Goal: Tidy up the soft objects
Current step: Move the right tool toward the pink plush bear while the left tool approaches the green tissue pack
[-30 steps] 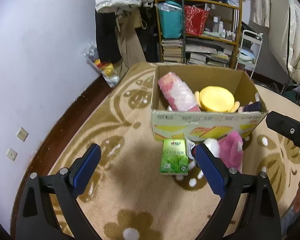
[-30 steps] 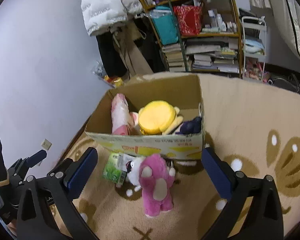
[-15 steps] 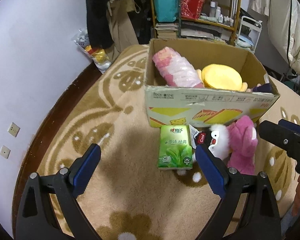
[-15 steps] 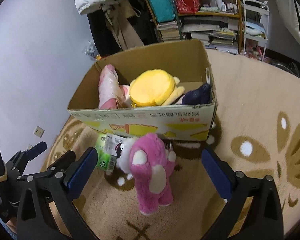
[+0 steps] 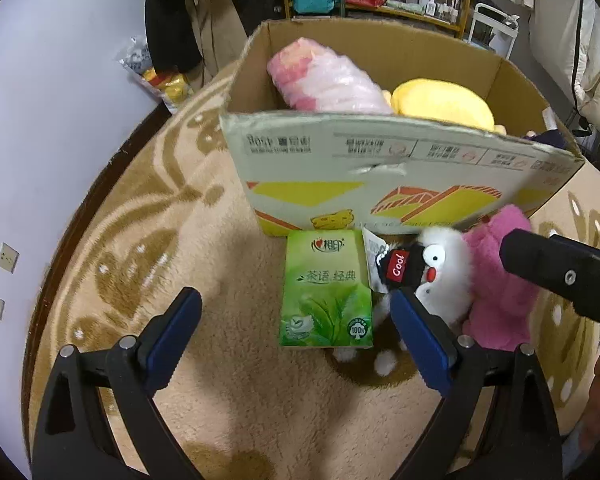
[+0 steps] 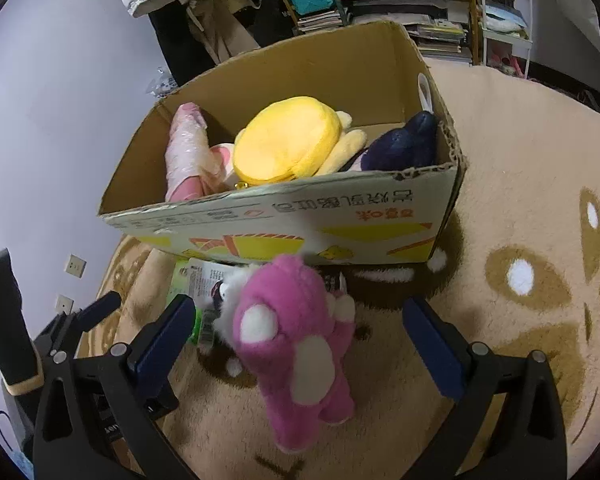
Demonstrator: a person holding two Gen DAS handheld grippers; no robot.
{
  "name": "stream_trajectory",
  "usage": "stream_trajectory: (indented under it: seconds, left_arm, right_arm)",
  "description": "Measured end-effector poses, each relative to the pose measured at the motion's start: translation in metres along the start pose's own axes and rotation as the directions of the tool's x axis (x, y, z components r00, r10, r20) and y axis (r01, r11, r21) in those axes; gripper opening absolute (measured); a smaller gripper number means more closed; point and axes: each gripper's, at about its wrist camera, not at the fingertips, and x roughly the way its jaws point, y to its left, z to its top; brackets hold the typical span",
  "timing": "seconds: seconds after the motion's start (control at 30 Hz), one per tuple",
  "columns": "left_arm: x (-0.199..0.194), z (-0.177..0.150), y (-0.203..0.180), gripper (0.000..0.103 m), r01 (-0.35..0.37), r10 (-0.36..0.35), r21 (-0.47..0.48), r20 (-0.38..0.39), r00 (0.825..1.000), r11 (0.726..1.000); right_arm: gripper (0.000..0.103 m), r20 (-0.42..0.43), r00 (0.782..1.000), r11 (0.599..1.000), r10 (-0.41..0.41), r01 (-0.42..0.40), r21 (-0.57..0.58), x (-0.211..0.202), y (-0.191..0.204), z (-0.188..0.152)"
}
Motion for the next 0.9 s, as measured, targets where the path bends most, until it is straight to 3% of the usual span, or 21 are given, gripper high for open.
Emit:
stream_trajectory:
  seconds: [0.57,0.7,0.87,0.9]
  left_arm:
    - [0.039,0.004,0.003,0.095,0.012,-0.015,-0.031,-0.090,0.996,0.999]
    - [0.045,0.005,0.007,0.095,0.019,-0.023,-0.039,-0.101,0.995,0.999]
    - [0.048,0.004,0.009,0.094,0.025,-0.028,-0.035,-0.100,0.995,0.999]
    - [0.049,0.003,0.009,0.094,0.022,-0.025,-0.030,-0.099,0.995,0.999]
  right_arm:
    - [0.103,-0.058,0.998,1.000,-0.023,0.022,-0.013,0.025,0.004,0.001]
    - [0.095,-0.069,0.998,1.000,-0.005,0.003,-0.025,0.028,0.009,0.001]
    - [0.067,-0.072,0.997,0.999,-0.003,-0.001,-0.048,0.029,0.012,0.000]
    - [0.067,-0.070,0.998,0.999,-0.003,0.000,-0.050,0.029,0.011,-0.001]
